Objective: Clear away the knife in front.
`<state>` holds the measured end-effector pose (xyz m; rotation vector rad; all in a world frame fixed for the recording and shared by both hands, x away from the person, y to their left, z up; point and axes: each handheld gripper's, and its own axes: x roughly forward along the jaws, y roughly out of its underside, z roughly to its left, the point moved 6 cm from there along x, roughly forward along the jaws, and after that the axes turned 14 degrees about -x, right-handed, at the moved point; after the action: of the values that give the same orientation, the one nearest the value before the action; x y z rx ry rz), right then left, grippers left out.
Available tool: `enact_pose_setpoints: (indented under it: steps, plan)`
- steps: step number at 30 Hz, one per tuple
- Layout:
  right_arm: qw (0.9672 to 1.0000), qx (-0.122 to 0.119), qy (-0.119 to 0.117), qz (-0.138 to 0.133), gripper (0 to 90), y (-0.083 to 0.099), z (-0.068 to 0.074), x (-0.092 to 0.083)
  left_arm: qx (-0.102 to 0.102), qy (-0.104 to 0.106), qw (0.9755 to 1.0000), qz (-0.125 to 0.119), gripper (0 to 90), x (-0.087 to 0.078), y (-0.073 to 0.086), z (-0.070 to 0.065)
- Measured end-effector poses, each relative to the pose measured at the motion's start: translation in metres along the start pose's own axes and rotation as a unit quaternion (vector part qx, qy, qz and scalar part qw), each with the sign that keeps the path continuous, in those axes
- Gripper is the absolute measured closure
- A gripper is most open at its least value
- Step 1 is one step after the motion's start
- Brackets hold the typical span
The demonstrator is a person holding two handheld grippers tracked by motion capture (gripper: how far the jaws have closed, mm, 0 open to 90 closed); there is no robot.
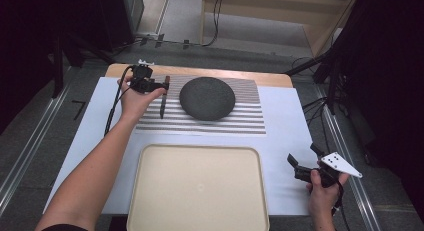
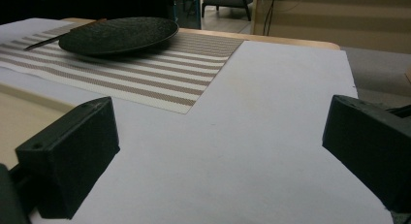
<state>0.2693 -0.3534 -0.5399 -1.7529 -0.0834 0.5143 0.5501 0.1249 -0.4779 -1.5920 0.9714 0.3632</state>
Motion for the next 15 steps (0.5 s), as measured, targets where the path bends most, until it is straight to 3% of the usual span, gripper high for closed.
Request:
enact_pose_setpoints:
  steps: [6,8,15]
  plan:
    - [1.0000,0.000,0.000,-0.002,0.0,0.000,0.000,0.000,-0.020,-0.026,0.9985,0.044,39.3,0.018,-0.007,0.000]
    - [1.0000,0.000,0.000,-0.001,0.0,0.000,0.000,0.000,-0.033,-0.035,0.9972,0.057,42.1,0.023,-0.009,0.001]
    - [1.0000,0.001,0.000,-0.002,0.0,0.000,0.000,0.001,-0.040,-0.058,0.9925,0.100,51.5,0.040,-0.009,0.003]
